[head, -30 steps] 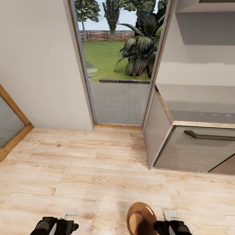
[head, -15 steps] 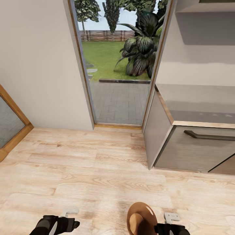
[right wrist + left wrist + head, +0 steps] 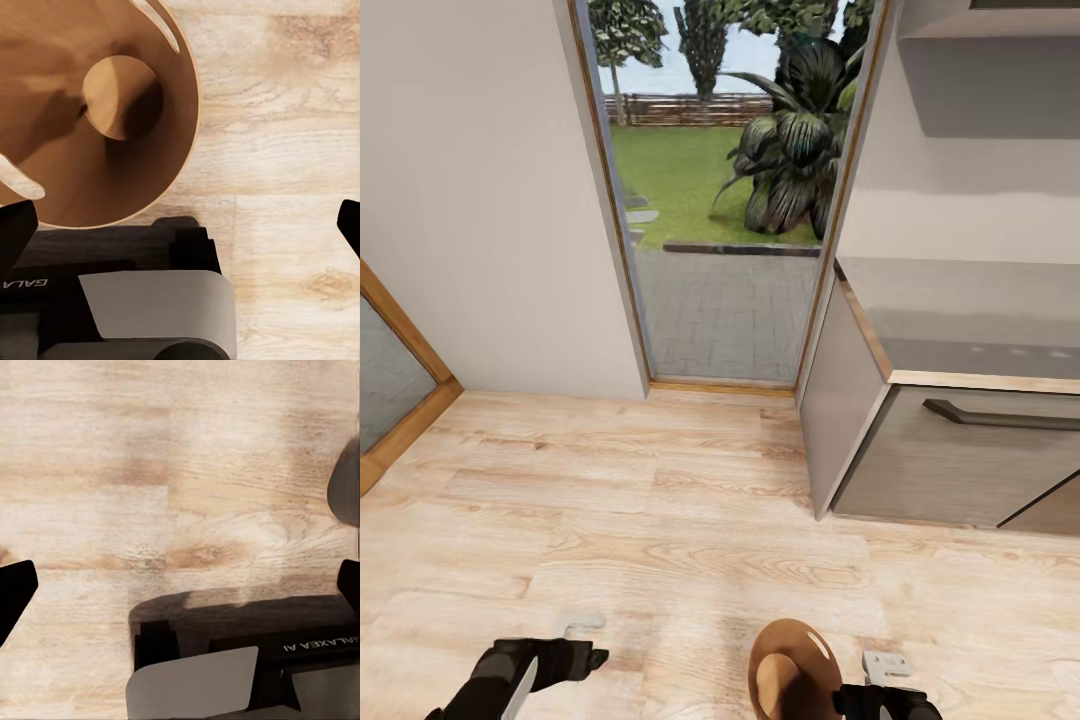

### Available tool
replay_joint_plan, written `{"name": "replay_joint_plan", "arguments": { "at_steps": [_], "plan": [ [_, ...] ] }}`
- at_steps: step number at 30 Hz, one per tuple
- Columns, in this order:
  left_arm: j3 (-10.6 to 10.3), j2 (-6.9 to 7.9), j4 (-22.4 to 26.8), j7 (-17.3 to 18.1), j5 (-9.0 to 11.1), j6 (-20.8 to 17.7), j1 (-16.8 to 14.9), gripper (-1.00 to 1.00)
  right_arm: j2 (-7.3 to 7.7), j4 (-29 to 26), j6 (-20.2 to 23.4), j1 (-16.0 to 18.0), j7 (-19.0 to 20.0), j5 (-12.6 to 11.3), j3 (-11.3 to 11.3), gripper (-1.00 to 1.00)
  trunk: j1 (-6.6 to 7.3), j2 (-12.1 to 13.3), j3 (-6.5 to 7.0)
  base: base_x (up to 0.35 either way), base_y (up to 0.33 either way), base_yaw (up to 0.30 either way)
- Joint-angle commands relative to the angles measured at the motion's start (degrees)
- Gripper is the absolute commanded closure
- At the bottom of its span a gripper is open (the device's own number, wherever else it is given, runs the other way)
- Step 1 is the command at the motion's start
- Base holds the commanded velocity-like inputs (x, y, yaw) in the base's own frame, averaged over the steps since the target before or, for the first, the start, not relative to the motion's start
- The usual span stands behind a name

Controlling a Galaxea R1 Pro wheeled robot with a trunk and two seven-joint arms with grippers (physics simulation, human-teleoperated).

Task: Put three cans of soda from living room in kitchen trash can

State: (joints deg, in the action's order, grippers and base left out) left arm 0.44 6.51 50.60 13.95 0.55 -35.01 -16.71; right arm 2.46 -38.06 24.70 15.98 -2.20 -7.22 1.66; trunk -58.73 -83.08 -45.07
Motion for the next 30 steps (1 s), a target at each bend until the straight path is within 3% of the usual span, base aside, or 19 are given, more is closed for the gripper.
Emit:
{"name": "replay_joint_plan", "arguments": {
  "at_steps": [1,6,8,13,24,30],
  "plan": [
    [0.0,0.0,1.5,0.0,0.0,-0.5,0.0,-1.0,-0.02,0.0,0.0,0.0,0.0,0.0,0.0,-1.0,0.0,0.0,0.0,0.0,0.0,0.0],
    [0.0,-0.01,11.6,0.0,-0.1,-7.1,0.1,-1.0,-0.04,0.0,0.0,0.0,0.0,0.0,0.0,-1.0,0.0,0.0,0.0,0.0,0.0,0.0],
    [-0.1,-0.01,18.2,-0.1,-0.1,-11.3,0.1,-1.0,-0.04,0.0,0.0,0.0,0.0,-0.1,0.0,-1.0,0.0,0.0,0.0,0.0,0.0,0.0],
    [-0.1,-0.01,25.3,0.0,-0.1,-15.3,0.1,-1.0,-0.11,0.1,0.0,0.0,0.0,-0.1,0.0,-1.0,0.0,0.0,0.0,0.0,0.0,0.0],
    [-0.2,-0.01,29.1,0.1,-0.1,-17.1,0.1,-1.0,0.02,0.1,0.1,0.0,0.0,-0.1,-0.1,-1.0,0.0,0.0,0.0,0.0,0.0,0.0],
    [-0.2,-0.04,29.4,0.1,-0.1,-17.3,0.1,-1.0,0.04,0.1,0.1,0.0,0.0,-0.1,-0.2,-1.0,-1.32,-2.4,-1.08,0.0,0.0,0.0]
  ]
}}
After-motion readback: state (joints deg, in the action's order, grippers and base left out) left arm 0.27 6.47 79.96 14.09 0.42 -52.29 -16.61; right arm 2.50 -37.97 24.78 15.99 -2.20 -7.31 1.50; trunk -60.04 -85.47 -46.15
